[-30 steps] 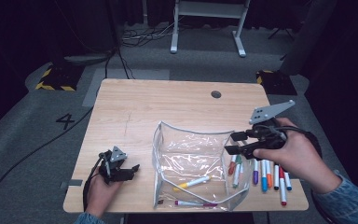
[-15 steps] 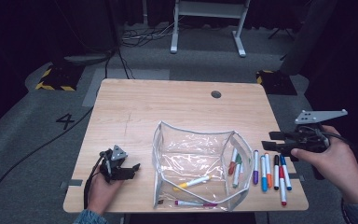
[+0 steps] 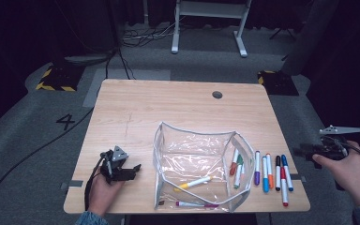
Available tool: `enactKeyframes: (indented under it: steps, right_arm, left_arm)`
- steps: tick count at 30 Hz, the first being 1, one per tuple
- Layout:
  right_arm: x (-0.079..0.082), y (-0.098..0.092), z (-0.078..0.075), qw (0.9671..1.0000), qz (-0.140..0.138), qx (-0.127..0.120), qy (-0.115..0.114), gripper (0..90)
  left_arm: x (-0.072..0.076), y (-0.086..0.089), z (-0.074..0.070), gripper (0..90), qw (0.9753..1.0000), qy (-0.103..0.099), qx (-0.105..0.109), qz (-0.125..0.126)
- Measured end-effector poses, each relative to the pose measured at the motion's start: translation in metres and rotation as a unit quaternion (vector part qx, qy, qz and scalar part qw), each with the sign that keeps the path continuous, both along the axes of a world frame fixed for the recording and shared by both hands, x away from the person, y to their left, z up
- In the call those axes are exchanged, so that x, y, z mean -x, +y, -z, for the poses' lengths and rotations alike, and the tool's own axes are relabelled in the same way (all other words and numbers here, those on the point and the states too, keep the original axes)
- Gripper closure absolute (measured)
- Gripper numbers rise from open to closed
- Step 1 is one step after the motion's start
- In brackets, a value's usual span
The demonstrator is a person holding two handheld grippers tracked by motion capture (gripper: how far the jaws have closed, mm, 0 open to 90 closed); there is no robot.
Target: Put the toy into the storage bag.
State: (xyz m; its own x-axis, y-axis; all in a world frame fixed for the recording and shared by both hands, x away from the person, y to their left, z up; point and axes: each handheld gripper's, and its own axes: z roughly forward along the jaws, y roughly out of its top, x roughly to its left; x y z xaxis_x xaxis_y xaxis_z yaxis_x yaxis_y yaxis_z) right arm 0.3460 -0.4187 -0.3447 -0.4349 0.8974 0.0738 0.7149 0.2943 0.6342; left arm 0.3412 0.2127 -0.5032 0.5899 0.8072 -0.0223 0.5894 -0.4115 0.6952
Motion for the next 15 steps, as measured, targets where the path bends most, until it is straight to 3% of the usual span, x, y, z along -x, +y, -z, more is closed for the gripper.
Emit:
enactKeyframes:
  steps: [15]
  right_arm:
    - [-0.001,-0.029,0.073,0.9962,0.053,0.017,0.067,60.6]
  left_arm:
    - [0.0,0.0,0.0,24.0,1.0,0.001,-0.001,0.0]
